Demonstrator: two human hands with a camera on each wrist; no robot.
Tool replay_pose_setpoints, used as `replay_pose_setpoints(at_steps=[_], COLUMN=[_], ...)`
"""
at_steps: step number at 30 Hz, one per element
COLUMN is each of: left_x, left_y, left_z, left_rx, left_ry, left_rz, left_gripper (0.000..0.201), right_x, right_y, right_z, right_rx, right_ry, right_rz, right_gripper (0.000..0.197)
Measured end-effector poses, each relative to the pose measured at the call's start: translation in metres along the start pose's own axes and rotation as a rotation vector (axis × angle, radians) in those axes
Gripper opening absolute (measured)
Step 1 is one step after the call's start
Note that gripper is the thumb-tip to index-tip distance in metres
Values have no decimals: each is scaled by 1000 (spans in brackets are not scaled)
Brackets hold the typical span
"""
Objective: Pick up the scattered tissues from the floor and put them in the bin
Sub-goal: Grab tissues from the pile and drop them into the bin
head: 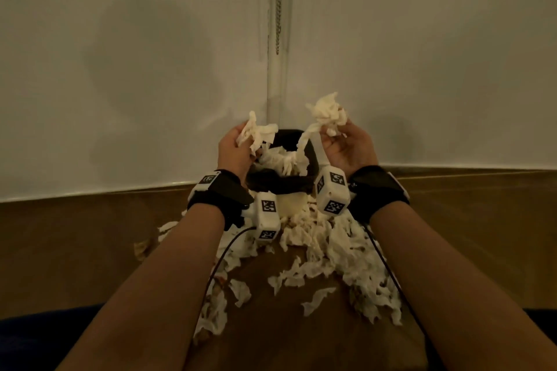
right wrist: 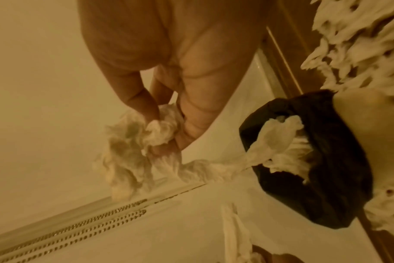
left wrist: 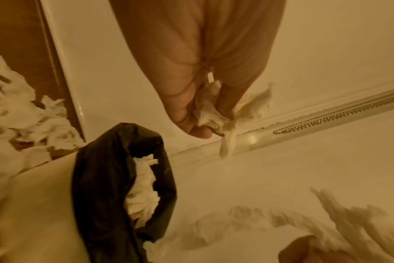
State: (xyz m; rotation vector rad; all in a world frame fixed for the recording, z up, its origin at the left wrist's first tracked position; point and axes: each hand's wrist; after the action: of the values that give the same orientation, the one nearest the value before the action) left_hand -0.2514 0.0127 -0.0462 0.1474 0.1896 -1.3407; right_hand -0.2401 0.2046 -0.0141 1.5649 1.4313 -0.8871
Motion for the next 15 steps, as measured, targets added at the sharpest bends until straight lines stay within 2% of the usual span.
replay_pose_setpoints(at_steps=[6,9,11,13,15], left_x=[-20,-25,-25,-21,-15], left_y=[-35,-47,-51,-54,-57], left_z=[20,15,4,-14,-35], left_rx=[-130,-139,-151,-214,-266], left_ry=[-69,-90,-147,-339,-624], left_rz=[-22,8,21,20,11], left_gripper=[31,27,25,26,28], right_x=[-27,-24,-13,5,26], right_y=[-30,-42,-50,-58,-63], right_z=[4,11,16,23,33], right_rx=[25,27,35,34,52], right_ry=[-52,-43,14,104,243], right_rz=[-61,-69,-21,67,192], right_gripper=[27,32,30,27,17])
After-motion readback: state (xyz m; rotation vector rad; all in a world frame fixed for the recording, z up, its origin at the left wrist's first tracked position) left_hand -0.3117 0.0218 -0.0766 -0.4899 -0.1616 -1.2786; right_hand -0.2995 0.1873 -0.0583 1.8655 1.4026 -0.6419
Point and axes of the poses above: each hand's wrist, its own y-axis away from the middle knuckle, its own x-axis out of the back of the hand, z = x × y, and after that the axes turned 3 degrees about z, right-handed
